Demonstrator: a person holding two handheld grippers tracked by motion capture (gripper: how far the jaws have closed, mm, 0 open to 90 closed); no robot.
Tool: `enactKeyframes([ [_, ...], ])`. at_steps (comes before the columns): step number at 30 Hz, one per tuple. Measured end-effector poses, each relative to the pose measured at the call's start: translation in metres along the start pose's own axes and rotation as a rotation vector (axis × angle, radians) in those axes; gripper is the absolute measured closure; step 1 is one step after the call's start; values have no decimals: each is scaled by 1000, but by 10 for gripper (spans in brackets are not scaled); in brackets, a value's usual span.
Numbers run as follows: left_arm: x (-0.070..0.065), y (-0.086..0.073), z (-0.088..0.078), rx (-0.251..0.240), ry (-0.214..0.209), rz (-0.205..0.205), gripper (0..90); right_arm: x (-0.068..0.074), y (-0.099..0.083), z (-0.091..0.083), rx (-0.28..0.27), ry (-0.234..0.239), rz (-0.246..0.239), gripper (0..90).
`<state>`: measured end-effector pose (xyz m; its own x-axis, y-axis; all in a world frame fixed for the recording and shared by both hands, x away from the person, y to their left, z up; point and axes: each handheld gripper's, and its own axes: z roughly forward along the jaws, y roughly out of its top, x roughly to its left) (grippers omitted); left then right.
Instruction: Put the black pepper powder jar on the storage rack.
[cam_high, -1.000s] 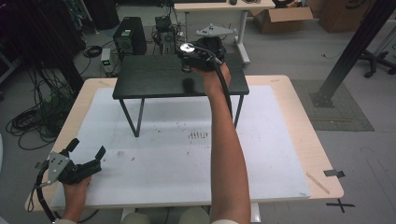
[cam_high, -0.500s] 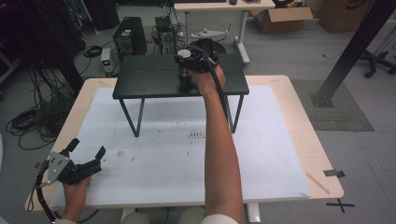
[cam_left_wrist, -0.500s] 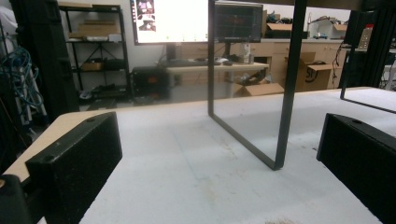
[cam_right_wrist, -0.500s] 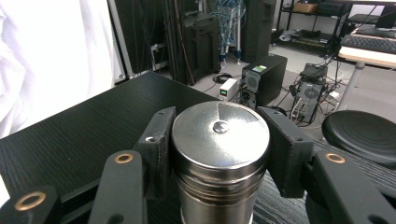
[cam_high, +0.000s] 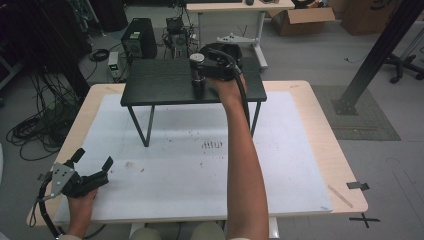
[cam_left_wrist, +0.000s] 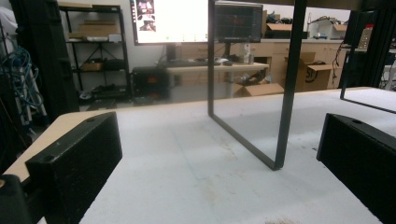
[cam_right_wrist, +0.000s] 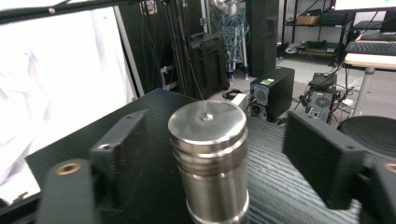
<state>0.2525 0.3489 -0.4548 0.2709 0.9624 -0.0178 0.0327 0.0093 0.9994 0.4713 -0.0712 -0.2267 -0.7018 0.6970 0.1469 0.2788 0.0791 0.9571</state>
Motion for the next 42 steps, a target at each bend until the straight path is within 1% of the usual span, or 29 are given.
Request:
enactKeyframes([
  [1,0,0,0,0,0,0,4,-2,-1,-3,-4,0,13,187],
  [2,0,0,0,1,0,0,4,-2,-2,-6,-12,-2,19,185],
  [4,0,0,0,1,0,0,4,-2,-3,-11,-23,-2,17,156],
  [10,0,0,0,1,1,1,4,-3,-9,-24,-67,-27,16,52],
  [12,0,0,0,3,0,3,5,-3,-9,-29,-80,-30,15,40],
  [15,0,0,0,3,0,3,4,-2,-10,-36,-113,-34,0,12],
  [22,0,0,0,3,0,3,4,0,-15,-53,-156,-50,-17,0],
  [25,0,0,0,2,-1,3,4,0,-18,-61,-175,-52,-37,0],
  [27,0,0,0,0,-1,2,4,0,-19,-67,-184,-48,-41,0],
  [29,0,0,0,0,-1,2,4,1,-21,-74,-201,-67,-52,0],
  [30,0,0,0,-1,-2,2,4,1,-21,-77,-205,-69,-53,0],
  [34,0,0,0,0,-3,3,4,5,-25,-88,-212,-98,-71,0],
  [42,0,0,0,-1,-4,3,4,13,-34,-115,-245,-112,-113,0],
])
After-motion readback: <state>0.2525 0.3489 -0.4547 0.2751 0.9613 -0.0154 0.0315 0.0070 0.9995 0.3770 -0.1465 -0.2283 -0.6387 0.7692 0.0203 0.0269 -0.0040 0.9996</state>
